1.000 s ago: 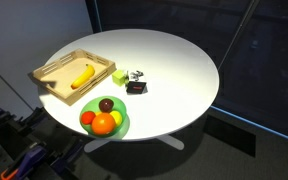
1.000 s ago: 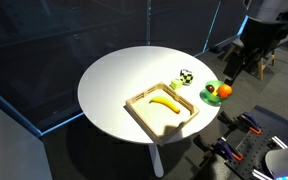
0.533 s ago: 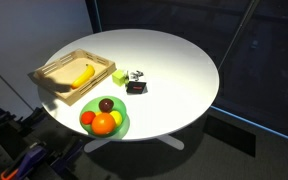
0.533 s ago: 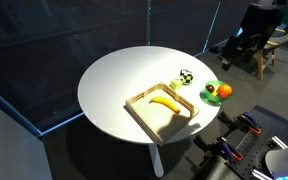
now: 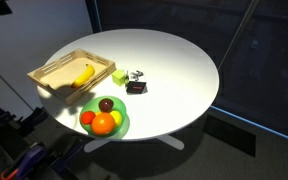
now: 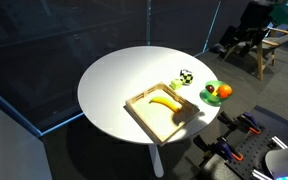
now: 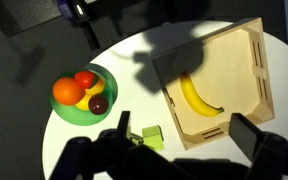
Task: Put the strawberry and square plush toy in the box
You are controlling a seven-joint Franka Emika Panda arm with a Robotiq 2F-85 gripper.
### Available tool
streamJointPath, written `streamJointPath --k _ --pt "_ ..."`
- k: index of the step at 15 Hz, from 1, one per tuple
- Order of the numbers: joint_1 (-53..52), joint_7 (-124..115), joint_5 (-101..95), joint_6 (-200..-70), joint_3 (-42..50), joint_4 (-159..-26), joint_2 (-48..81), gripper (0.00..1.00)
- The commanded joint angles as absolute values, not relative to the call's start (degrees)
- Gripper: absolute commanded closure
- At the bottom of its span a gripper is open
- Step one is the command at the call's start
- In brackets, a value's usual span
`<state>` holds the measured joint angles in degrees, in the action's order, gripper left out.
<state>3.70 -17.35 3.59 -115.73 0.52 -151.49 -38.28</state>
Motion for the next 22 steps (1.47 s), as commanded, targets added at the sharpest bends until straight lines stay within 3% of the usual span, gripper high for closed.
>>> streamJointPath --k 1,22 --pt "6.01 -15.49 4.79 -117.52 2.68 -149.7 -34.01 0.0" --pt "12.52 -20.42 -1.64 -130.03 5.3 -143.87 -11.22 0.0"
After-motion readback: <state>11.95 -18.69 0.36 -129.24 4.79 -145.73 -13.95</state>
